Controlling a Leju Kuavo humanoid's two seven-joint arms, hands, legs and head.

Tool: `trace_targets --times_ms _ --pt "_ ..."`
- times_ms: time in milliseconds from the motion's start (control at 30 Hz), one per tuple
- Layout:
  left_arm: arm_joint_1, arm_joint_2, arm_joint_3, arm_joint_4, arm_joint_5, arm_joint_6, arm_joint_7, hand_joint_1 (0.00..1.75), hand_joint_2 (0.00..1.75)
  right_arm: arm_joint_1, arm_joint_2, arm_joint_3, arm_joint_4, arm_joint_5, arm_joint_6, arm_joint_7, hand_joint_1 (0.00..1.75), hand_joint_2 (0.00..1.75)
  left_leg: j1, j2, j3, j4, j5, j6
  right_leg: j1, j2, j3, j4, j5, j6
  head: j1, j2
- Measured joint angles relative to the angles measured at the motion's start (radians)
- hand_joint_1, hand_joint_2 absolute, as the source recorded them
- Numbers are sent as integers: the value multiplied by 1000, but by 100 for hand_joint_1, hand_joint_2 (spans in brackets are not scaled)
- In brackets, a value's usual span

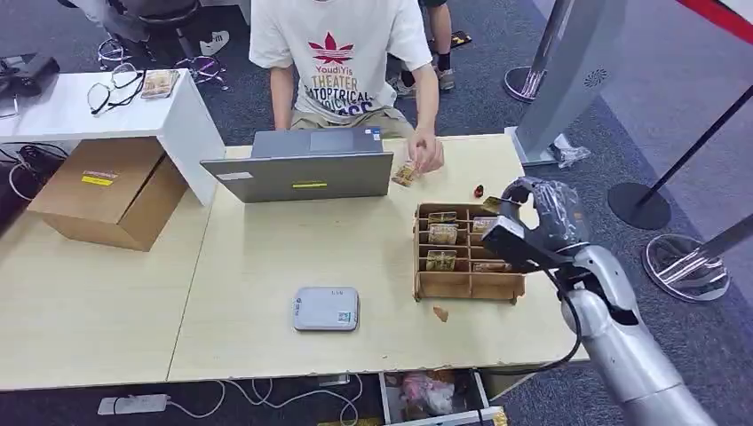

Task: Pass the card to the sensor for recognition and then transmit it.

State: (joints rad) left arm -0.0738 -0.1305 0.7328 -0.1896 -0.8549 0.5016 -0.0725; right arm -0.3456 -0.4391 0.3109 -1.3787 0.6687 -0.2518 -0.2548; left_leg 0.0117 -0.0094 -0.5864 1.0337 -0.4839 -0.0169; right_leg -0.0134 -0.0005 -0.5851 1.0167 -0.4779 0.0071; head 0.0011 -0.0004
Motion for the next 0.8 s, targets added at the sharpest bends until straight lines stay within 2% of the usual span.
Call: trace_targets --times_ms 67,100,333,600,800 --pt "-1 0 0 0 -5 0 1 0 0 -12 0 0 -4 -2 0 -2 140 175 0 0 0 0 0 0 0 0 0 0 0 0 0 0" --pt "-2 0 -1 0 -10 0 2 0 0 -19 0 0 -4 -2 -2 -3 145 175 0 0 0 0 0 0 0 0 0 0 0 0 0 0" --pt "-19 -2 -19 0 -42 -9 27 0 0 -70 10 0 4 -6 -6 -7 154 175 0 0 0 0 0 0 0 0 0 0 0 0 0 0" --pt "-37 -6 -44 0 -66 -13 41 0 0 -181 60 7 90 52 -23 15 161 175 0 0 0 0 1 0 0 0 0 0 1 -1 0 0" --pt "-38 -6 -53 0 -69 -14 46 0 0 -233 90 15 151 64 -23 22 159 175 0 0 0 0 1 0 0 0 0 0 1 -1 0 0"
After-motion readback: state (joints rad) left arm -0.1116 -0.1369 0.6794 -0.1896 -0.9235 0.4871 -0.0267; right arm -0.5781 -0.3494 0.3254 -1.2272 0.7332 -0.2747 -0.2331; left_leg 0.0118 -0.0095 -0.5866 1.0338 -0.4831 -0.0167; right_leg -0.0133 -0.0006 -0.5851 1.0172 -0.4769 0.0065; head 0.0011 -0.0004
